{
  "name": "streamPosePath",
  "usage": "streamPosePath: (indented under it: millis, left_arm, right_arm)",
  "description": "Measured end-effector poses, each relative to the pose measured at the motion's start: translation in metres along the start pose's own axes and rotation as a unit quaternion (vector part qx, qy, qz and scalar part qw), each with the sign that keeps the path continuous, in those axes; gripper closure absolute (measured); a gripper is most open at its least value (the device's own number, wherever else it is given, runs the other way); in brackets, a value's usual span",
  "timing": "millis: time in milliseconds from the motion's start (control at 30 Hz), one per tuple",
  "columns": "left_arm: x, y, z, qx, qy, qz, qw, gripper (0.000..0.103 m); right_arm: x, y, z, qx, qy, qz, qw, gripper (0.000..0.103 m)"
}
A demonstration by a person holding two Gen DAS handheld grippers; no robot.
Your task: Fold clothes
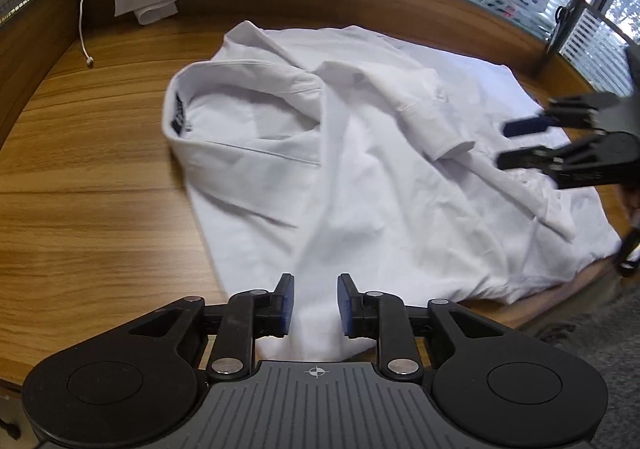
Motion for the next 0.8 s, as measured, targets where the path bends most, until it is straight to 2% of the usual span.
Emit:
streamPosePath:
  millis: [167, 233, 267, 300, 400, 500, 633, 733, 800]
  left_arm:
    - [0.002, -0.01, -0.015, -0.013, 0.024, 0.014, 0.9995, 0.071]
    - [0.004, -0.013, -0.019, -0.019, 0.033, 0.018, 0.9991, 0.069]
    - [0.005, -0.015, -0.021, -0.024, 0.037, 0.02, 0.9988, 0.067]
    - [0.005, -0.016, -0.022, -0.026, 0.042, 0.021, 0.9986, 0.067]
    - [0.003, -0.017, -0.024, -0.029, 0.059, 0.015, 0.9977, 0.067]
    - [-0.003, -0.015, -0.027, -0.03, 0.062, 0.004, 0.9977, 0.066]
    - [-0.015, -0.013, -0.032, -0.029, 0.037, -0.016, 0.9988, 0.065]
    - [-0.025, -0.009, -0.032, -0.028, 0.021, -0.036, 0.9987, 0.063]
    - [-0.033, -0.005, -0.032, -0.026, 0.017, -0.051, 0.9982, 0.062]
  right_arm:
    - [-0.005, -0.03, -0.008, 0.022, 0.091, -0.006, 0.996, 0.049]
    - [-0.005, -0.038, -0.007, 0.019, 0.129, -0.009, 0.991, 0.066]
    - [-0.006, -0.039, -0.007, 0.018, 0.144, -0.009, 0.989, 0.084]
    - [-0.008, -0.039, -0.007, 0.016, 0.154, -0.013, 0.988, 0.097]
    - [-0.027, -0.02, -0.013, 0.004, 0.153, -0.029, 0.988, 0.102]
    - [-0.058, 0.012, -0.026, -0.022, 0.109, -0.034, 0.993, 0.102]
    - [-0.105, 0.058, -0.054, -0.065, 0.005, -0.017, 0.998, 0.102]
    - [-0.137, 0.091, -0.075, -0.096, -0.071, -0.008, 0.993, 0.102]
    - [-0.156, 0.114, -0.089, -0.118, -0.122, -0.008, 0.985, 0.102]
Point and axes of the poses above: each gripper's, at about its wrist camera, not at the fingertips, and y roughly against the way its jaws point, z to its left, x to its underside, the point moved 9 cm from there along -y, roughly the way its jaws point, and after that the axes turned 13 degrees about -y, right-handed, at the moved point
